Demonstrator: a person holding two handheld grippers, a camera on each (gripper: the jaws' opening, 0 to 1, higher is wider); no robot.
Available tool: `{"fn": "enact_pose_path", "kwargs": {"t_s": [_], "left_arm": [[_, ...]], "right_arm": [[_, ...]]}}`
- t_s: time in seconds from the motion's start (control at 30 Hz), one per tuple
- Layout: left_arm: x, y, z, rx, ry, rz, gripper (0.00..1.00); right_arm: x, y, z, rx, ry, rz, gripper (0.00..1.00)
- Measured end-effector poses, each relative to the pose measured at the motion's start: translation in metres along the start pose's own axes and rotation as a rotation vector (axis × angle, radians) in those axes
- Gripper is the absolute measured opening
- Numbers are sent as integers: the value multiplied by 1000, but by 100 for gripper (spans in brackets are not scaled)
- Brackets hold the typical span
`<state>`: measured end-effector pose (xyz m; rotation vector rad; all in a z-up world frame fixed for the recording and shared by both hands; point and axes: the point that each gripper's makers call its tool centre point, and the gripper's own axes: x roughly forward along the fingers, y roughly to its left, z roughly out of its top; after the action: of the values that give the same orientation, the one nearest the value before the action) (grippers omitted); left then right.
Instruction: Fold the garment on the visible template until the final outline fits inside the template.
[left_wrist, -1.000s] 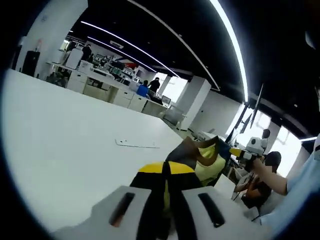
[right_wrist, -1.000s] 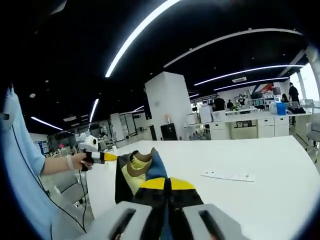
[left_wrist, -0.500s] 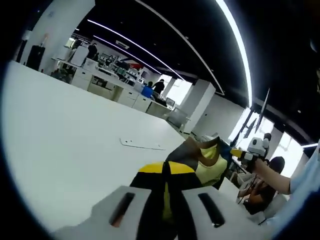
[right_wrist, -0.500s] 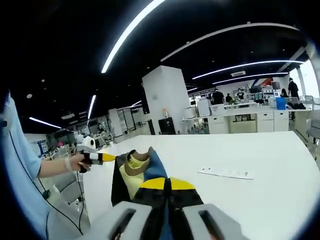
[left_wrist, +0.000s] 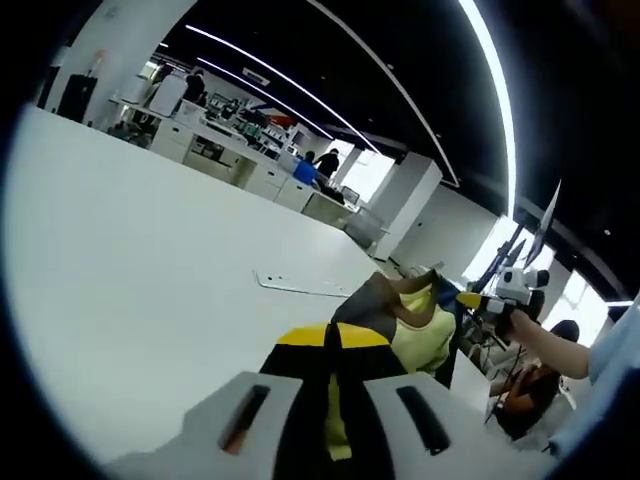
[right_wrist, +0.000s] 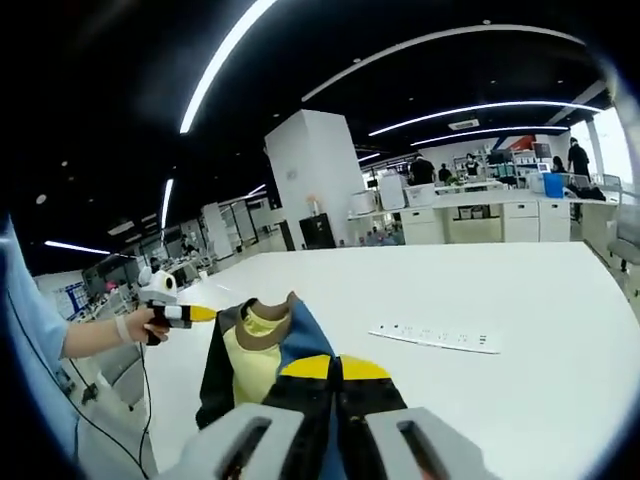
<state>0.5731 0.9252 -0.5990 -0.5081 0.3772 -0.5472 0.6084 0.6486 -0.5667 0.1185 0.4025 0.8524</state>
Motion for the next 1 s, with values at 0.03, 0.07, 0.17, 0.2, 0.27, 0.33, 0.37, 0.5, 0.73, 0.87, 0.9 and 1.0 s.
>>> {"fn": "enact_pose_path", "kwargs": {"t_s": [0.03,0.07,0.17,0.2,0.27,0.33,0.37,0.5,0.73,0.87,0.9,1.0], "left_arm": [[4,3,0,11,5,0,0],[11,4,-2,9,13,7,0],[28,17,-5,9,30,21,0],[34,20,-6,14,38,23,0],[47,30,-12,21,57,40,0],[59,38,-16,11,68,51,0],[64,42,-19,15,76,56,0],[86,66,-41,-23,132,100,0],[109,84,-55,5,175,126,0],[120,93,-60,13,194,145,0],[122,96,-62,20,201,157,0],[128,101,-67,23,209,171,0]], "right_arm": [[6,-7,-2,-3,10,-8,0],[10,-12,-5,1,21,-12,0],[23,-31,-17,9,53,-34,0],[28,-40,-23,16,68,-48,0],[34,-50,-32,50,86,-57,0],[42,-60,-44,74,108,-76,0],[46,-65,-48,79,115,-87,0],[64,-83,-75,58,180,-136,0],[81,-101,-95,139,187,-173,0],[87,-107,-108,127,227,-183,0],[89,-110,-111,125,235,-188,0],[93,-114,-120,126,257,-194,0]]}}
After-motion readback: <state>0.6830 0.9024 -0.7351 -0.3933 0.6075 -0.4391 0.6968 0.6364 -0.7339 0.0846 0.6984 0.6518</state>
